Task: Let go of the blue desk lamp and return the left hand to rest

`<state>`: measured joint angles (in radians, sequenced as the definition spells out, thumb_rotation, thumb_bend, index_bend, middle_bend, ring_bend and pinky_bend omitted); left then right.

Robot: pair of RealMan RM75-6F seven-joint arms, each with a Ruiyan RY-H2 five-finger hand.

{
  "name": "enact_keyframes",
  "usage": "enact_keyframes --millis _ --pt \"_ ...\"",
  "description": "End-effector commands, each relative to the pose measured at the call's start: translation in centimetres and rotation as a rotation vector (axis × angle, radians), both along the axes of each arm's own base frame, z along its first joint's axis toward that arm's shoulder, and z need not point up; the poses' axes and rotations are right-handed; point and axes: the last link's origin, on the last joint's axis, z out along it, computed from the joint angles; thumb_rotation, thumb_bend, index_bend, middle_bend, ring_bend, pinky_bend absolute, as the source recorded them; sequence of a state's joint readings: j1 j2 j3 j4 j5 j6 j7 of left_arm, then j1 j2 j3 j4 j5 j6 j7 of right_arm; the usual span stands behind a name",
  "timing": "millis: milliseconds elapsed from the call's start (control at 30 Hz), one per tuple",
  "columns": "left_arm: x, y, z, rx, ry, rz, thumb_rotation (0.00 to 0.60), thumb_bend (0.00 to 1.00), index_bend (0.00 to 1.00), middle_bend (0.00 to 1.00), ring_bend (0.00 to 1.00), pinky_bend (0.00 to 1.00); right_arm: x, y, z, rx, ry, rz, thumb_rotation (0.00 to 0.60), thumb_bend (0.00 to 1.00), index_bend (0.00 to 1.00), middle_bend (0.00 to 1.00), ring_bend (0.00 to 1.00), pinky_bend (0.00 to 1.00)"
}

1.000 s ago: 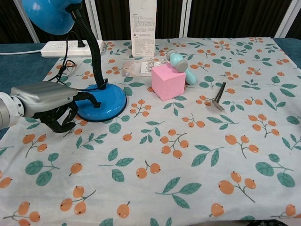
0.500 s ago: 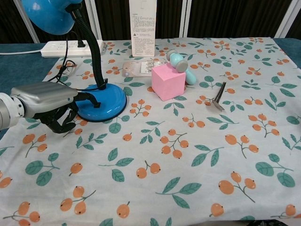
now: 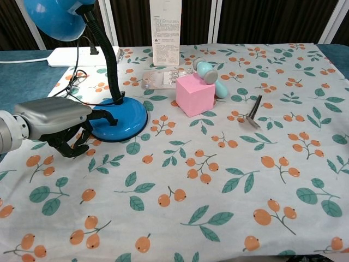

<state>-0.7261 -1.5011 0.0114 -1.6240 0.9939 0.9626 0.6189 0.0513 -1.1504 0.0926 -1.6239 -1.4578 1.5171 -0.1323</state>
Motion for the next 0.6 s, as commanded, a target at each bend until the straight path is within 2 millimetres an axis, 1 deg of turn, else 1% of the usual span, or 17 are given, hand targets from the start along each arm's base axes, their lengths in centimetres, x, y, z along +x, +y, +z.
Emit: enact_keyframes --millis 33,133,233,367,433,467,533,600 --pt "-0.1 -0.1 -0.1 -0.003 0.007 -0.001 0.6 0.46 0.32 0.64 0.65 0.6 0.0 0.0 0.0 0.0 -0.001 -0.001 0.6 0.22 0.0 0.0 0.05 0.1" --pt "-0.2 -0.1 -0.2 -0.005 0.013 -0.001 0.6 0.46 0.35 0.64 0.65 0.6 0.0 0.0 0.0 0.0 -0.001 0.0 0.6 0.22 0.0 0.0 0.05 0.1" --pt "-0.1 -0.1 -0.3 -0.005 0.017 -0.004 0.6 0.46 0.35 0.64 0.65 0.6 0.0 0.0 0.0 -0.001 -0.001 0.0 0.6 0.22 0.0 0.0 0.05 0.1" --pt "0.1 0.0 -0.1 0.007 0.01 -0.009 0.6 0.46 0.32 0.64 0.65 0.6 0.0 0.0 0.0 0.0 -0.001 -0.002 0.6 0.22 0.0 0.0 0.05 0.1" --pt "0.4 0.1 0.1 0.016 -0.001 -0.012 0.6 0.45 0.29 0.62 0.64 0.59 0.0 0.0 0.0 -0.001 0.0 -0.002 0.6 0.22 0.0 0.0 0.05 0.1" --pt "0.4 0.1 0.2 0.018 -0.004 -0.013 0.6 0.43 0.26 0.59 0.61 0.58 0.0 0.0 0.0 -0.001 0.0 -0.002 0.6 0.22 0.0 0.0 0.05 0.1" --pt "0.9 0.1 0.7 0.036 -0.025 -0.019 0.6 0.38 0.2 0.52 0.52 0.55 0.0 0.0 0.0 -0.002 -0.001 -0.003 0.6 0.22 0.0 0.0 0.05 0.1" --pt "1.2 0.0 1.3 0.048 -0.036 -0.029 0.6 0.33 0.16 0.41 0.39 0.46 0.0 0.0 0.1 -0.002 0.0 -0.003 0.6 0.22 0.0 0.0 0.05 0.1"
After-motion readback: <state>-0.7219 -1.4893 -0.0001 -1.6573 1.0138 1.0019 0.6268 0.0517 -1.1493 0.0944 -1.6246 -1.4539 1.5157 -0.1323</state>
